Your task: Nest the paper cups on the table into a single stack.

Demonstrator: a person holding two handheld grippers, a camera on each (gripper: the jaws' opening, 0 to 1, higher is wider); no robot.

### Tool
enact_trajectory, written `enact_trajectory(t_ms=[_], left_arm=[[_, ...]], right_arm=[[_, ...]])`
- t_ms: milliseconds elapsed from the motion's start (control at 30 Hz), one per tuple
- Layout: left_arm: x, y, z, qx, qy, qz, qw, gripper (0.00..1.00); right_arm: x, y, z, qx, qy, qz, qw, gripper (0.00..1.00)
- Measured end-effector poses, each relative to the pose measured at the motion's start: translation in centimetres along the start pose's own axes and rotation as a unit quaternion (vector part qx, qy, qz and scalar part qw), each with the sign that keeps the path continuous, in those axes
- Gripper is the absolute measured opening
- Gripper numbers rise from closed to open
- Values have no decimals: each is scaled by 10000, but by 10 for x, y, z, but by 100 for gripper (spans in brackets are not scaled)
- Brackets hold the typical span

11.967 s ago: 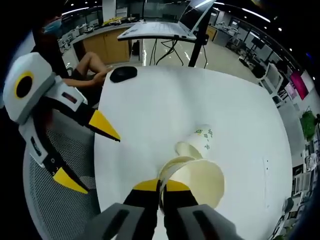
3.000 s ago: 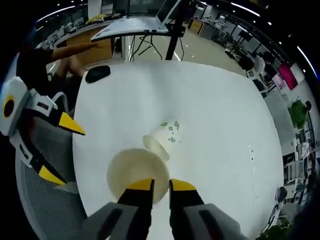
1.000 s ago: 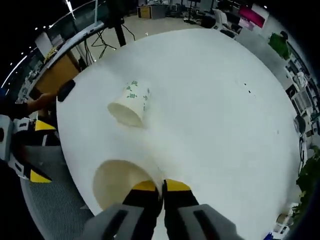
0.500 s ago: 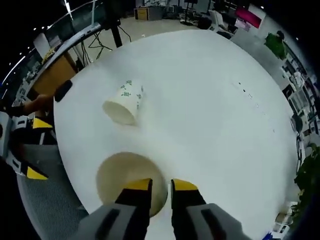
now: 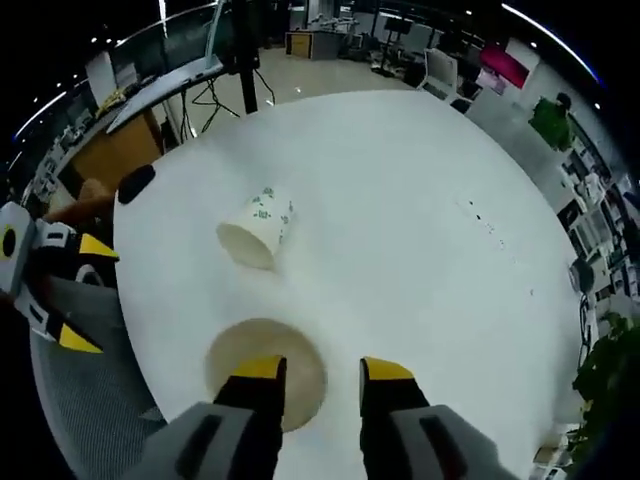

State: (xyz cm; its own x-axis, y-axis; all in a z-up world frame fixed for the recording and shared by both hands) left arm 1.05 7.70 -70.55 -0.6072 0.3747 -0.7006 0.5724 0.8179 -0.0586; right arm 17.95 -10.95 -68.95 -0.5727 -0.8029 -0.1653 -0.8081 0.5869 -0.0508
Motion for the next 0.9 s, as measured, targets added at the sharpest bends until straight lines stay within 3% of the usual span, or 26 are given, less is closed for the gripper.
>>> enact_trajectory(t_ms=[233, 367, 633, 900], left_arm=[[0, 0, 0, -8, -2, -3, 10000, 51], [0, 0, 0, -11, -1, -8, 10000, 51], [1, 1, 1, -15, 7, -3, 10000, 51], [0, 1, 0, -20, -1, -25, 10000, 51]], right_arm=[[-11, 6, -18, 222, -385, -231, 9987, 29], [-24, 6, -19, 512, -686, -675, 9940, 29], [-54, 35, -18, 927, -1062, -1733, 9747, 33], [-69, 54, 1, 1249, -863, -2523, 9557, 42]])
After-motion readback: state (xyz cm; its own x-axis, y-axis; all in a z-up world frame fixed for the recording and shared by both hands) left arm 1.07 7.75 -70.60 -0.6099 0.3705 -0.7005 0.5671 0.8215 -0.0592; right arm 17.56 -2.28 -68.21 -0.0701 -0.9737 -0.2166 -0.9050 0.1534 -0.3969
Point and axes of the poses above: the point that each gripper's makers call its tool centre point, and the gripper's own axes: z roughly forward along the fingers, y roughly to its left, x roughly out of its underside, the point moved 8 cm from there along -z, roughly backward along the fingers, and after that the axes turned 14 degrees about y, right-handed, at the moved point
